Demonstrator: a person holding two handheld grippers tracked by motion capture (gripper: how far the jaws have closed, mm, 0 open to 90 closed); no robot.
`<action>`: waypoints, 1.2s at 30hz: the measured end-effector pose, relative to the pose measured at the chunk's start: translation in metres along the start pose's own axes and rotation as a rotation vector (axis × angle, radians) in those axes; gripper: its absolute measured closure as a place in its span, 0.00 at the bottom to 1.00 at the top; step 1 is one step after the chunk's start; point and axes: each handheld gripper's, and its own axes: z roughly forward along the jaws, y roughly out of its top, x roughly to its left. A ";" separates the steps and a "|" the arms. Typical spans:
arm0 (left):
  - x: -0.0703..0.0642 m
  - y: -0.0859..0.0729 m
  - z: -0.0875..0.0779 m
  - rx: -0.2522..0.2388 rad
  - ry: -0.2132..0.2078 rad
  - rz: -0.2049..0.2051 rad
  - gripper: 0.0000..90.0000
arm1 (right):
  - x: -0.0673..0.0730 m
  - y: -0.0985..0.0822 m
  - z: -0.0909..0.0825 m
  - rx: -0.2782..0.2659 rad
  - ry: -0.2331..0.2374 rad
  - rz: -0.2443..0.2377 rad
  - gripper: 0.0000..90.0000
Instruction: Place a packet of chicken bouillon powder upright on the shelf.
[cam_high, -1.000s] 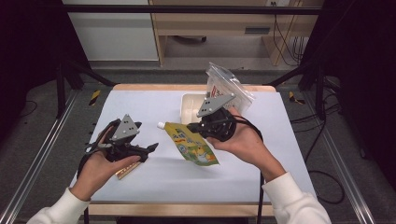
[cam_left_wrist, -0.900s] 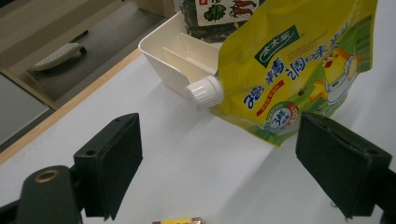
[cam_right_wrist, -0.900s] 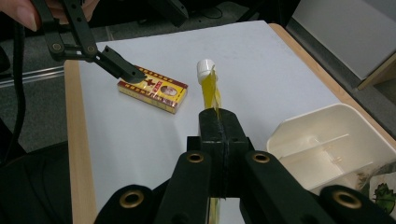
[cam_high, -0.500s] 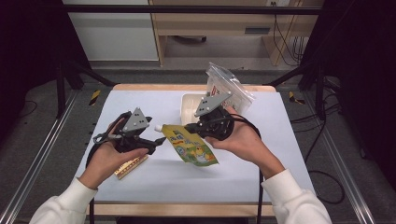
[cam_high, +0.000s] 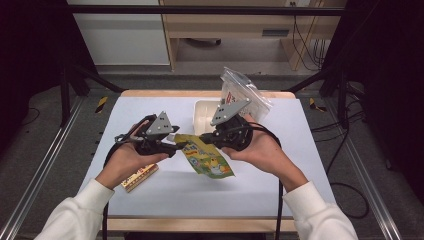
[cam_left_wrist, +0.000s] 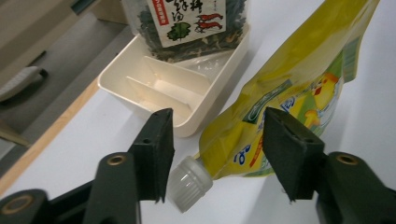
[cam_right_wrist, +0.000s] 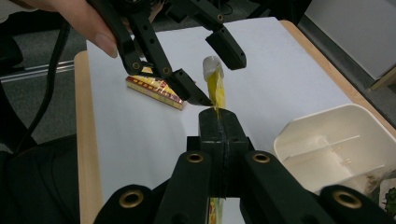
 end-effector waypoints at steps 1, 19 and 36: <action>0.000 0.000 0.000 0.000 0.000 0.000 0.53 | 0.000 0.000 0.000 0.000 0.000 0.000 1.00; -0.015 0.024 0.005 0.053 -0.031 0.082 0.88 | -0.005 -0.021 0.012 0.084 -0.027 0.041 0.93; -0.014 0.017 0.004 0.038 -0.031 0.072 0.79 | -0.008 -0.022 0.014 0.053 0.030 0.084 1.00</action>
